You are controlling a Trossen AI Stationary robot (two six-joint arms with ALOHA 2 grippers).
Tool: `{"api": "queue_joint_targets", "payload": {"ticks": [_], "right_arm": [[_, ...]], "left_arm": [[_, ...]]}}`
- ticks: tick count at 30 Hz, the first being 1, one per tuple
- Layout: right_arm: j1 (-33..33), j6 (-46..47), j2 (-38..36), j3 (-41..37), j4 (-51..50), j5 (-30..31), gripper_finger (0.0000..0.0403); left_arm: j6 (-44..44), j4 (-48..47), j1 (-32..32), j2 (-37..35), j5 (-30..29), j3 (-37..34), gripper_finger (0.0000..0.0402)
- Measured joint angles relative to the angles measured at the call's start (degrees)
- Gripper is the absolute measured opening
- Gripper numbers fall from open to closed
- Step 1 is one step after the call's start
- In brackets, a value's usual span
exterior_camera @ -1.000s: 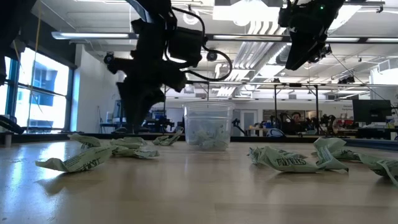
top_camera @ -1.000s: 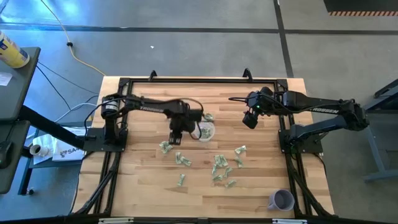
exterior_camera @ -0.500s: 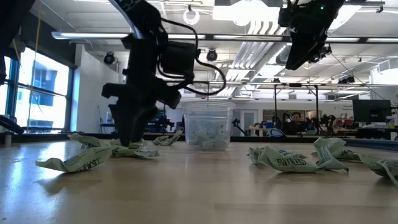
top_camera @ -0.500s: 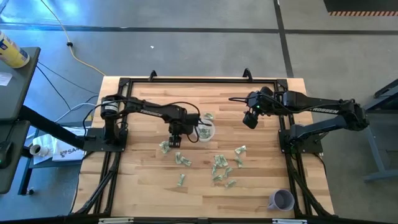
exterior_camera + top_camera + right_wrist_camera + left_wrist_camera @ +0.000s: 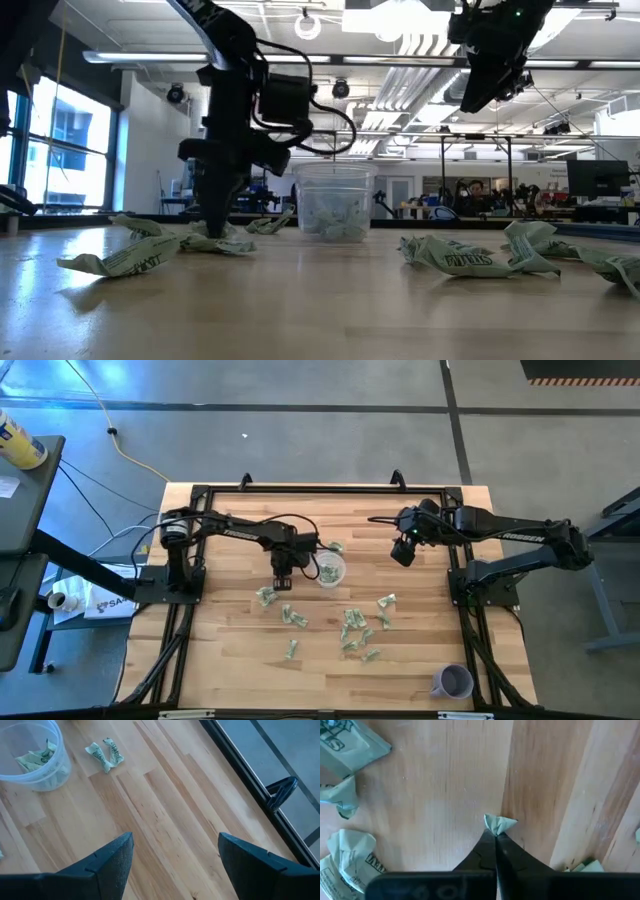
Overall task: Pick and place Stevia / Truvia into bins
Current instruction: Put the white stevia packet into the transparent container
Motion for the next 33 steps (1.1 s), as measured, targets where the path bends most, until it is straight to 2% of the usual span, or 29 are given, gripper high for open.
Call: {"api": "queue_joint_targets", "payload": {"ticks": [3, 6, 10, 12, 17, 24, 27, 30, 33], "right_arm": [[0.0, 0.0, 0.0, 0.0, -0.3, 0.1, 0.0281], [0.0, 0.0, 0.0, 0.0, -0.3, 0.9, 0.0281], [0.0, -0.2, 0.0, 0.0, -0.3, 1.1, 0.0281], [0.0, -0.2, 0.0, 0.0, -0.3, 0.9, 0.0281], [0.0, 0.7, 0.0, 0.0, -0.8, -0.4, 0.0281], [0.0, 1.1, 0.0, 0.0, -3.0, -1.1, 0.0281], [0.0, 1.0, 0.0, 0.0, -3.3, -1.1, 0.0281], [0.0, 0.6, 0.0, 0.0, -3.3, -1.1, 0.0281], [0.0, -0.7, 0.0, 0.0, -2.6, -0.8, 0.0281]], "left_arm": [[0.2, -0.8, 0.0, -1.2, -0.7, 4.6, 0.0044], [0.2, -0.3, 0.0, -4.9, 0.2, 10.6, 0.0031], [0.0, 4.5, 0.3, -5.6, -0.4, 16.4, 0.0024], [0.3, 8.2, 0.4, -5.9, 1.4, 18.5, 0.0024], [1.7, 11.0, 0.2, -3.1, 7.2, 18.6, 0.005], [-2.0, 10.0, -0.8, 0.4, 6.2, 18.6, 0.011], [-3.0, 4.9, -0.8, -0.8, 3.7, 20.0, 0.0138], [-3.0, -5.7, -0.8, -3.5, -3.0, 23.0, 0.0161], [-2.8, -12.8, 0.2, -5.9, -8.9, 22.0, 0.0177]]}}
